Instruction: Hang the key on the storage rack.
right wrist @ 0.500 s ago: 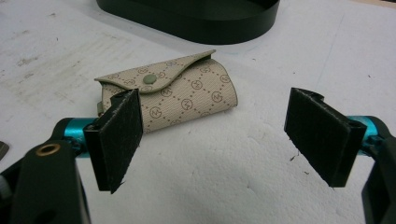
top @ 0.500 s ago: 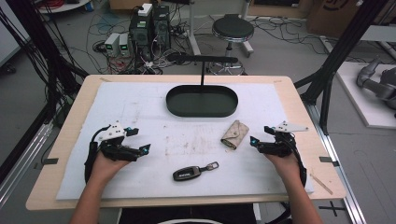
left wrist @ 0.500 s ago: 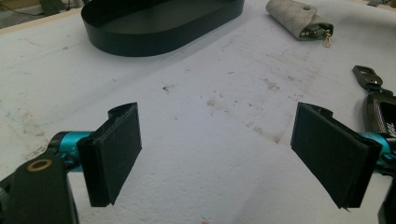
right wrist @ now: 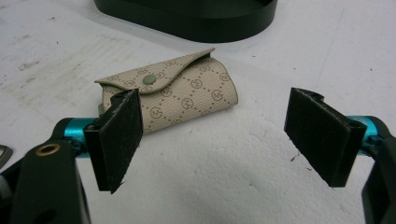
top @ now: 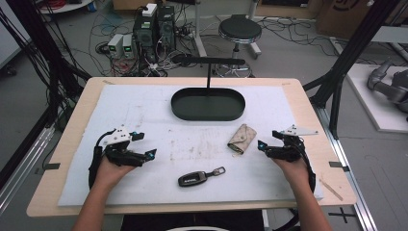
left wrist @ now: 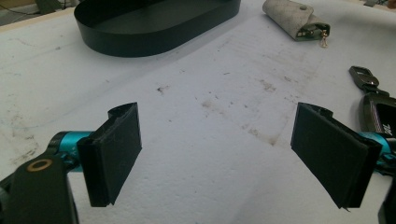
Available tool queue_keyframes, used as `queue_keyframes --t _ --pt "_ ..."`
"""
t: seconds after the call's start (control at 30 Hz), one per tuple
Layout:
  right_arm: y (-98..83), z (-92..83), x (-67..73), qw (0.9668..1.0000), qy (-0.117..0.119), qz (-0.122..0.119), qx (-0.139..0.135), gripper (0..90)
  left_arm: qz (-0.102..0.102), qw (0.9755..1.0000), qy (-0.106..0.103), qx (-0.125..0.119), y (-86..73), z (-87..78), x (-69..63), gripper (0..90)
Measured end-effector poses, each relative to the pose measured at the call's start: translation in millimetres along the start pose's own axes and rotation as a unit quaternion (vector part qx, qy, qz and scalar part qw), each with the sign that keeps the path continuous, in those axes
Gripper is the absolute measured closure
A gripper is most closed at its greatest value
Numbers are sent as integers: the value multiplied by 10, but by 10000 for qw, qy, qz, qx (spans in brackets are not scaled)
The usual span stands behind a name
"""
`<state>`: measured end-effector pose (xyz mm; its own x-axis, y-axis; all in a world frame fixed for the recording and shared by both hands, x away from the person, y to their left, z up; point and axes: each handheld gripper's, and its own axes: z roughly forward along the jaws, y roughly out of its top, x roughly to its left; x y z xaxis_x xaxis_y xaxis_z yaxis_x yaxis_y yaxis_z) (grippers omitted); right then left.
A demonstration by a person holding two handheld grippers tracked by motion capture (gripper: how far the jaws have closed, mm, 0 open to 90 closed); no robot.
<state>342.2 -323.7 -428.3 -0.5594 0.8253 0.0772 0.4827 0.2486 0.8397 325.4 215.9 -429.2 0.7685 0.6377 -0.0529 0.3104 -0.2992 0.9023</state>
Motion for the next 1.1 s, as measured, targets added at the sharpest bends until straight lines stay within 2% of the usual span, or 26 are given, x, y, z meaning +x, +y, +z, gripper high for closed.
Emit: queue_keyframes --t 0.13,0.23,0.33,0.57,0.6,0.63,0.67,0.7,0.83,0.87,0.9,1.0,1.1 --pt "-1 -3 0 10000 -46 11 17 201 12 10000 -73 44 23 33 -44 161" --pt "4 1 6 10000 -58 -31 23 201 3 9998 -210 24 58 86 -106 162" --pt "18 5 29 9999 -72 -116 32 201 145 9989 -423 123 132 197 -203 162" --pt "22 19 39 9999 -40 -153 56 200 201 9972 -685 226 259 393 -366 161" --pt "23 16 32 9999 -46 -129 43 200 251 9959 -811 304 305 475 -429 161" --pt "23 16 32 9999 -46 -129 43 200 251 9959 -811 304 305 475 -429 161" --pt "23 12 24 9999 -47 -113 26 201 307 9947 -914 354 348 565 -511 161" --pt "22 9 20 9999 -42 -109 15 200 307 9947 -914 354 348 565 -511 161" --pt "21 1 15 10000 -39 -86 -6 201 430 9917 -1100 499 414 753 -688 161" --pt "21 -2 14 10000 -35 -75 -6 200 484 9900 -1186 597 428 847 -775 161" --pt "21 -2 14 10000 -35 -75 -6 200 484 9900 -1186 597 428 847 -775 161" --pt "21 2 16 10000 -40 -89 -2 200 633 9859 -1370 723 432 972 -886 161" --pt "21 11 21 10000 -23 -93 25 201 724 9834 -1431 846 437 1067 -980 161"
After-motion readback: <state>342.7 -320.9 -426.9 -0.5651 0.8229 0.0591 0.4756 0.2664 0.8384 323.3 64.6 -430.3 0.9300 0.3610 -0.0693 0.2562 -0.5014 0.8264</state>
